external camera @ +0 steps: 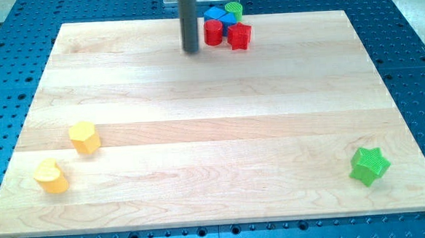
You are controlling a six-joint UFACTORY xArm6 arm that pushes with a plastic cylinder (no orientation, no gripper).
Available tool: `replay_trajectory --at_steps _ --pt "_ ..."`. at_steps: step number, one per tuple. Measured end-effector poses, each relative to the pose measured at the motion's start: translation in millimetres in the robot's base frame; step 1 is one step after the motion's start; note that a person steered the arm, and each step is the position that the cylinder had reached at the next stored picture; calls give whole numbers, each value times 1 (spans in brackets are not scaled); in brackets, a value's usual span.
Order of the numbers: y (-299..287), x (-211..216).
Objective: Place the heart into the red blocks
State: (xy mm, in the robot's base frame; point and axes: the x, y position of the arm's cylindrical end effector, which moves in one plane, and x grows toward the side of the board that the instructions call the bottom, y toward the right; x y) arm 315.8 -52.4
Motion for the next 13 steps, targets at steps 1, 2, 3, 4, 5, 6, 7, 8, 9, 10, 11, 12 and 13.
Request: replay_trajectory --at_steps 1,2,3,4,5,6,7,8,9,10,11,12,13 --pt "10 104" --pt "3 213" --pt "-87 257" --pt "-146 247" --pt "-144 294" --pt "-203 278" --pt "-209 226" --pt "-156 205" --pt "-136 206" --pt "-139 261" --pt "-82 260" --pt "-81 201" --pt "-120 156"
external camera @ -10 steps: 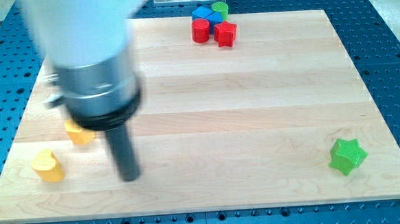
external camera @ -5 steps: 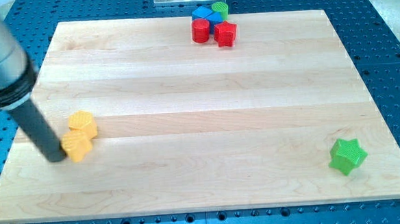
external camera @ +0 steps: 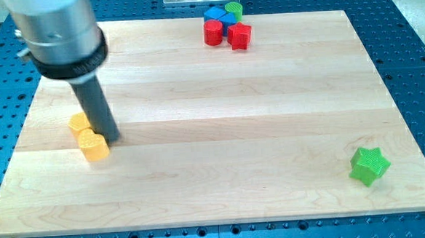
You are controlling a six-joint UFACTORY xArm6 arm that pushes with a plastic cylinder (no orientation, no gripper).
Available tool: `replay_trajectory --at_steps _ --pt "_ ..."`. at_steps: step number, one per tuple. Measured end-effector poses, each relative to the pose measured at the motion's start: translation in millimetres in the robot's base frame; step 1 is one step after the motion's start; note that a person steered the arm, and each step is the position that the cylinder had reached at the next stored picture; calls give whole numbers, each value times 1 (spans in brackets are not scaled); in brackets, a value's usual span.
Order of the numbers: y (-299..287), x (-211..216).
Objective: Place the heart into the red blocks
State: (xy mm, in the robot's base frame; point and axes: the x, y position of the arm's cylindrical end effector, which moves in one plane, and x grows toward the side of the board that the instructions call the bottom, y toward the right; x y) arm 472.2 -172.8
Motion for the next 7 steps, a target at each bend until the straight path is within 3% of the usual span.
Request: replay_trajectory --at_steps 2,3,4,7 --pt "64 54" --pt "52 59" --pt "-11 38" --pt "-66 66"
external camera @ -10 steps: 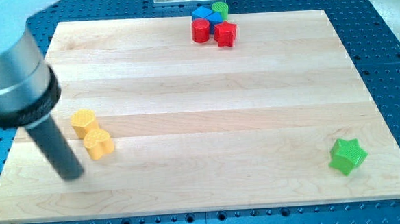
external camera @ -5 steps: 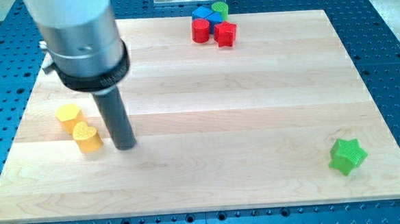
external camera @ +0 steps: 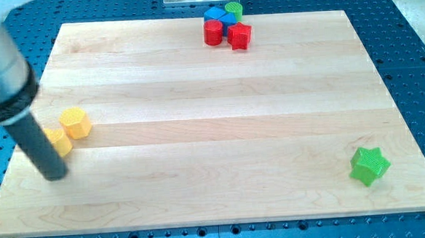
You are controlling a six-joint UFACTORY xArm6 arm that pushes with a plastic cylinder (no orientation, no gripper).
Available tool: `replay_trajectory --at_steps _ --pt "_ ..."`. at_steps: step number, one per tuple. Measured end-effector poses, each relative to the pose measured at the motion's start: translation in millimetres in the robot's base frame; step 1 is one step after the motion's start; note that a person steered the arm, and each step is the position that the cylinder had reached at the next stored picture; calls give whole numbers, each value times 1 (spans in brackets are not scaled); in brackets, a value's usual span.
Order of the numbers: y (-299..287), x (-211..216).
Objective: Place the heart into the red blocks
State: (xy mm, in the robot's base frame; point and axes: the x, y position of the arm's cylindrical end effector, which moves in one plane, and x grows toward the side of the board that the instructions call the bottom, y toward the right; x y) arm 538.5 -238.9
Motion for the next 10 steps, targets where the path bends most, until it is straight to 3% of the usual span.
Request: replay_trajectory --at_steps 3,5,8,9,10 --pt "16 -107" --pt "125 -106" --pt "61 -129" --pt "105 -194" --pt "104 -195"
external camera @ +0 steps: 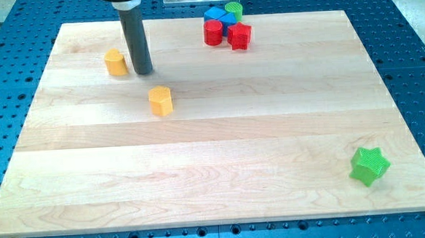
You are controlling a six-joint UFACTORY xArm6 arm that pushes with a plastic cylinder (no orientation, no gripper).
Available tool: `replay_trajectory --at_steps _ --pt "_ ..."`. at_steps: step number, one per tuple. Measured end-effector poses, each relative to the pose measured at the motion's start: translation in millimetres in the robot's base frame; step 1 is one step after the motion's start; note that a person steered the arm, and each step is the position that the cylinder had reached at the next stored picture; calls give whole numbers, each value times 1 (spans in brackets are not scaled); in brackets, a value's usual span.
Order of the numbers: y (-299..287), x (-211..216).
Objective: Place the heart into the red blocks
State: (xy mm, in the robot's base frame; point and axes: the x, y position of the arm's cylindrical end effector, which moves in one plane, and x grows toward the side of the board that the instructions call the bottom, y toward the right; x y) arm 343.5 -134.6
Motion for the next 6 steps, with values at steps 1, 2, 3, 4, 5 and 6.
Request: replay_trajectory --at_steps 1,2,3,4,5,6 --pt "-97 26" --pt "-103 -8" --pt "-96 -41" --pt "-14 -41" --pt "-9 -34" --pt "-47 -3"
